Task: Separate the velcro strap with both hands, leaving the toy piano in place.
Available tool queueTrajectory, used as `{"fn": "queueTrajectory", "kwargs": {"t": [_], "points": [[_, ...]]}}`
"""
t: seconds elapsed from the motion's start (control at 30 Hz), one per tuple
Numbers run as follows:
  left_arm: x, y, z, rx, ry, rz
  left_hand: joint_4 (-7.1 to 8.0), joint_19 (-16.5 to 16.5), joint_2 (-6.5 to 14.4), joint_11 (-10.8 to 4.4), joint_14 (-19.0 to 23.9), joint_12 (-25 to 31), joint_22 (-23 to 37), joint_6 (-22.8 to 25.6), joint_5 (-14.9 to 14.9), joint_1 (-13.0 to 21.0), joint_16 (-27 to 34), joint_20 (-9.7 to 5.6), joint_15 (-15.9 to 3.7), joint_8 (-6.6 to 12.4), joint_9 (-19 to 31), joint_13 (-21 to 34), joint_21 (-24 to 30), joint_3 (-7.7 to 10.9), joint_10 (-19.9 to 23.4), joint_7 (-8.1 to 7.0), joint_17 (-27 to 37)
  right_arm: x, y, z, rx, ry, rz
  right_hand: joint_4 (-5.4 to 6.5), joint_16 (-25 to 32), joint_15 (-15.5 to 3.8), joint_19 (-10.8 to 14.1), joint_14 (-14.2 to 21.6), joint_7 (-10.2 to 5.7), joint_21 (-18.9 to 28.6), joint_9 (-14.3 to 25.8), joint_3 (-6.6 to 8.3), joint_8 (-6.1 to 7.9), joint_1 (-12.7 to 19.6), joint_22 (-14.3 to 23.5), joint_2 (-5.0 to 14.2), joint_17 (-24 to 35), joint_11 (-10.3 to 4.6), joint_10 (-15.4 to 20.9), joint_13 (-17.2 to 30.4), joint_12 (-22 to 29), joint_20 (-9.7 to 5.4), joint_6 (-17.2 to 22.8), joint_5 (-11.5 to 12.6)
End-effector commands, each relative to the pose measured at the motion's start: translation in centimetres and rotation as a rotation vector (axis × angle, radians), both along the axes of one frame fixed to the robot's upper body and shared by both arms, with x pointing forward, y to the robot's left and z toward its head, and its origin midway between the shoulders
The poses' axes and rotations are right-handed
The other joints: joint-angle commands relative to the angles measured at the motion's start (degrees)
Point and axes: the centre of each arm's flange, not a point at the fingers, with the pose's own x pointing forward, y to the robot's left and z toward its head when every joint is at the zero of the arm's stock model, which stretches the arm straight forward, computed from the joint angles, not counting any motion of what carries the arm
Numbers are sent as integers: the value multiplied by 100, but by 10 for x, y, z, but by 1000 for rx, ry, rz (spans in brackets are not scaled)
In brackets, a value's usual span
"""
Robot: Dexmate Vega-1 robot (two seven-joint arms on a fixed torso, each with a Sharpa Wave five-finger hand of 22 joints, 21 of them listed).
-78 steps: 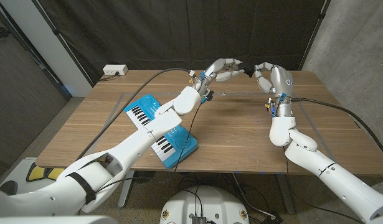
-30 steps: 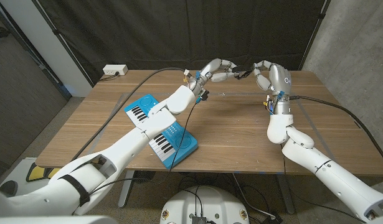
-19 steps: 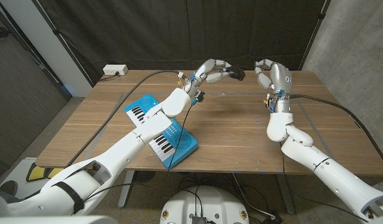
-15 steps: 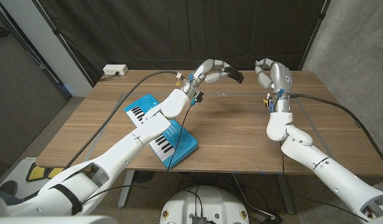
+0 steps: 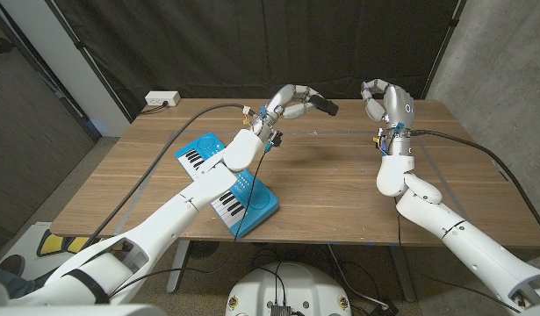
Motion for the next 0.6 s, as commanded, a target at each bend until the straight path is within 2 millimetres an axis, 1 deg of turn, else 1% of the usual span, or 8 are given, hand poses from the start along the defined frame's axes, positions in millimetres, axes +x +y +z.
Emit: {"fn": "queueTrajectory", "kwargs": {"t": [0.03, 0.1, 0.13, 0.23, 0.27, 0.37, 0.5, 0.6], "points": [[11, -7, 14, 32, 77, 52, -8, 52, 0, 15, 35, 27, 17, 147, -9, 35, 1, 58, -177, 25, 6, 50, -19, 52, -26, 233, 21, -21, -3, 3, -144, 113, 78, -207, -276, -222, -99, -790, -168, -3, -372, 108, -511, 8, -24, -172, -174, 107, -596, -284, -441, -70, -643, -56], [13, -10, 18, 45, 83, 61, -18, 65, 0, 15, 38, 33, 17, 148, -14, 46, 3, 67, -176, 22, -2, 64, -20, 60, -25, 254, 28, -27, -4, 1, -169, 95, 80, -251, -274, -219, -99, -908, -171, 4, -471, 150, -645, 24, -36, -176, -247, 114, -787, -359, -552, -54, -747, -75], [15, -11, 20, 51, 89, 64, -28, 73, 0, 28, 55, 33, 17, 141, -16, 56, 9, 60, -169, 22, 0, 74, -19, 66, -35, 256, 30, -30, -5, 1, -182, 94, 84, -307, -260, -207, -10, -976, -197, 47, -569, 194, -821, 62, -46, -191, -322, 166, -876, -434, -617, -44, -944, -95], [23, -14, 27, 74, 128, 61, -39, 87, 0, 45, 82, 43, 16, 136, -21, 68, 22, 57, -159, 21, 1, 90, -20, 73, -30, 274, 38, -41, -7, -2, -220, 78, 84, -422, -251, -217, 109, -1167, -241, 117, -773, 289, -1130, 209, -66, -216, -479, 204, -1131, -602, -769, -58, -1188, -169], [25, -15, 30, 82, 144, 55, -44, 90, -3, 48, 92, 46, 16, 134, -22, 71, 23, 55, -162, 22, 2, 95, -20, 78, -26, 280, 35, -45, -7, -2, -238, 82, 83, -455, -257, -230, 145, -1238, -264, 136, -810, 297, -1187, 268, -69, -228, -501, 224, -1206, -635, -807, -54, -1230, -194], [31, -20, 37, 115, 196, 31, -65, 107, 4, 116, 98, 52, 16, 111, -29, 96, 35, 70, -126, 17, 7, 118, -21, 87, -38, 312, 54, -58, -4, -1, -311, 75, 61, -491, -243, -179, 180, -1564, -280, 180, -974, 195, -1442, 468, -80, -294, -543, 246, -1577, -780, -965, -22, -1423, -398], [32, -29, 41, 147, 206, 26, -83, 138, -7, 120, 103, 50, 17, 112, -38, 108, 42, 74, -120, 11, -2, 140, -16, 87, -65, 338, 66, -68, -2, 2, -376, 58, 24, -462, -209, -88, 139, -1954, -286, 197, -1200, -34, -1776, 746, -113, -368, -600, 327, -2030, -973, -1073, 184, -1664, -813], [33, -34, 44, 163, 206, 28, -88, 154, -11, 103, 120, 58, 17, 122, -44, 108, 42, 77, -113, 6, -17, 158, -17, 97, -63, 346, 62, -73, -1, 4, -416, 62, 8, -427, -258, 100, 31, -2341, -286, 156, -1322, -156, -1952, 845, -151, -398, -661, 396, -2406, -1076, -1123, 406, -1785, -1049]]}}
